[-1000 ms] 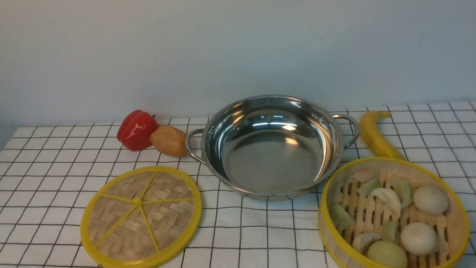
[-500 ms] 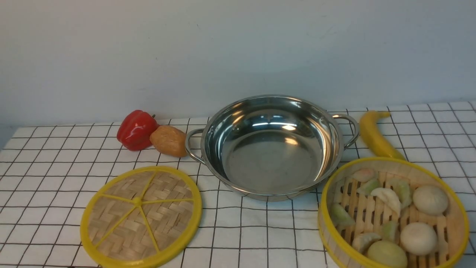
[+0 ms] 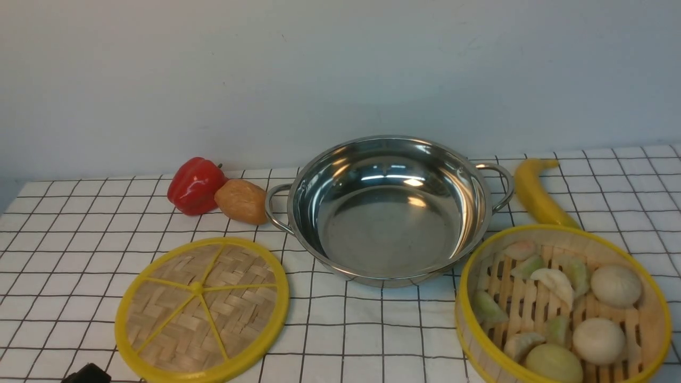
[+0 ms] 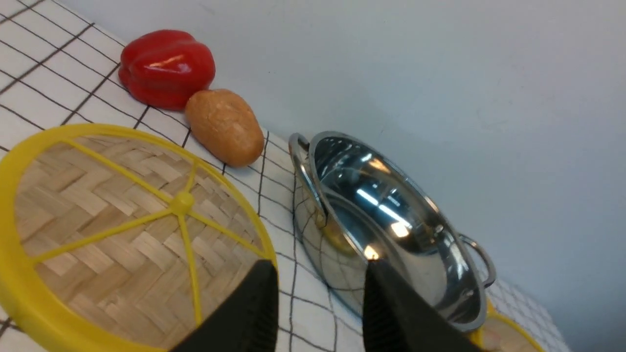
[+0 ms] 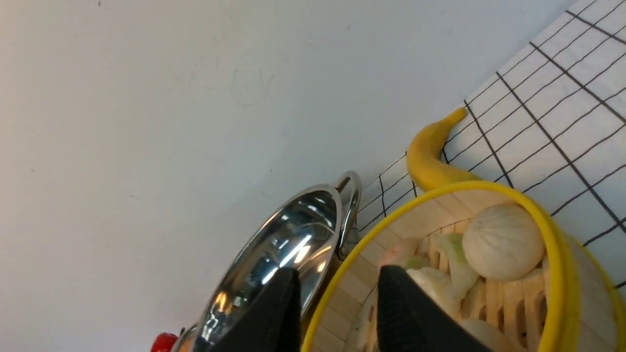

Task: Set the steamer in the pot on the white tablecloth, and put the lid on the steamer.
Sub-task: 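Reach for and grasp the rim of the bamboo steamer holding the buns with the right gripper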

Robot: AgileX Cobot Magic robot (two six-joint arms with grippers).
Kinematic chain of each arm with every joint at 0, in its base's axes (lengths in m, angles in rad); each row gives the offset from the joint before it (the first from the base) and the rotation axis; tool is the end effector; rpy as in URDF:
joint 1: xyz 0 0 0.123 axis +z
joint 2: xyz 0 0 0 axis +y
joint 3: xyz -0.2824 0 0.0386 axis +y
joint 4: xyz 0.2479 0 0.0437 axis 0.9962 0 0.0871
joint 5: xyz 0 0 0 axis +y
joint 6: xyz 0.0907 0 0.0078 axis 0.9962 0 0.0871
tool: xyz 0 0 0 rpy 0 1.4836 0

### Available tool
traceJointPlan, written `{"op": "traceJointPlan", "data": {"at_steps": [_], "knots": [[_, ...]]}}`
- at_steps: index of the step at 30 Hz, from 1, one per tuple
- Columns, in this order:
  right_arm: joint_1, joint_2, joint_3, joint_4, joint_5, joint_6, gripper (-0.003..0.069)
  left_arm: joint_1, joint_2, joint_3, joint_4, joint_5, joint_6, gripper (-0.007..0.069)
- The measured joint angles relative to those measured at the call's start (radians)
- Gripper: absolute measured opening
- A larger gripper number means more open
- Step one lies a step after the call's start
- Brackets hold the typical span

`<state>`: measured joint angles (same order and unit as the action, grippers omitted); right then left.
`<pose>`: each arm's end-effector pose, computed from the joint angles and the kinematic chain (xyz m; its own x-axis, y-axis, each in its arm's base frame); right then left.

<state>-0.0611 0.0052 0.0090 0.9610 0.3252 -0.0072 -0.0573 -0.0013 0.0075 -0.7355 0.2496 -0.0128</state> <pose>0.0549 0.0206 0.1928 -0.2309 0.7882 -0.5704 -0.0264 0.5810 0.8135 0.0540 -0.0183 0.1938 -0.2262 -0.6477 -0.7275 0.0938 0.7289 -0.6781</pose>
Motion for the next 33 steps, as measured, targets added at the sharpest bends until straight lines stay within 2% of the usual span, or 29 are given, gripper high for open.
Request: {"op": "traceJointPlan", "data": {"at_steps": [3, 6, 8, 10, 12, 16, 17, 19, 20, 23, 25, 28, 33], "knots": [[0.000, 0.000, 0.000, 0.045, -0.001, 0.000, 0.0243, 0.000, 0.000, 0.000, -0.043, -0.042, -0.003, 0.0243], [0.000, 0.000, 0.000, 0.165, -0.037, 0.001, 0.0243, 0.000, 0.000, -0.003, -0.085, -0.121, 0.003, 0.0243], [0.000, 0.000, -0.005, 0.252, -0.100, -0.005, 0.0243, 0.000, 0.000, -0.037, -0.079, -0.174, 0.045, 0.0243], [0.000, 0.000, -0.019, 0.283, -0.134, -0.018, 0.0243, 0.000, 0.000, -0.058, -0.070, -0.190, 0.066, 0.0243], [0.000, -0.001, -0.102, 0.320, -0.218, -0.084, 0.0243, 0.000, 0.000, -0.156, -0.015, -0.226, 0.166, 0.0243], [0.000, 0.005, -0.216, 0.304, -0.215, -0.211, 0.0243, 0.000, 0.045, -0.274, 0.021, -0.227, 0.242, 0.0243], [0.000, 0.035, -0.285, 0.278, -0.158, -0.299, 0.0243, 0.000, 0.107, -0.334, 0.022, -0.208, 0.261, 0.0243], [0.000, 0.089, -0.359, 0.244, -0.034, -0.372, 0.0243, 0.000, 0.186, -0.390, 0.024, -0.156, 0.267, 0.0243], [0.000, 0.096, -0.359, 0.244, -0.034, -0.380, 0.0243, 0.000, 0.205, -0.395, 0.025, -0.139, 0.267, 0.0243], [0.000, 0.270, -0.493, 0.168, 0.282, -0.480, 0.0243, 0.000, 0.403, -0.513, 0.063, 0.071, 0.275, 0.0243], [0.000, 0.310, -0.523, 0.147, 0.354, -0.486, 0.0243, 0.000, 0.455, -0.542, 0.084, 0.132, 0.277, 0.0243], [0.000, 0.480, -0.604, 0.062, 0.537, -0.482, 0.0243, 0.000, 0.615, -0.627, 0.179, 0.309, 0.277, 0.0243], [0.000, 0.668, -0.680, -0.139, 0.637, -0.377, 0.0243, 0.000, 0.783, -0.725, 0.303, 0.485, 0.275, 0.0243]]}}
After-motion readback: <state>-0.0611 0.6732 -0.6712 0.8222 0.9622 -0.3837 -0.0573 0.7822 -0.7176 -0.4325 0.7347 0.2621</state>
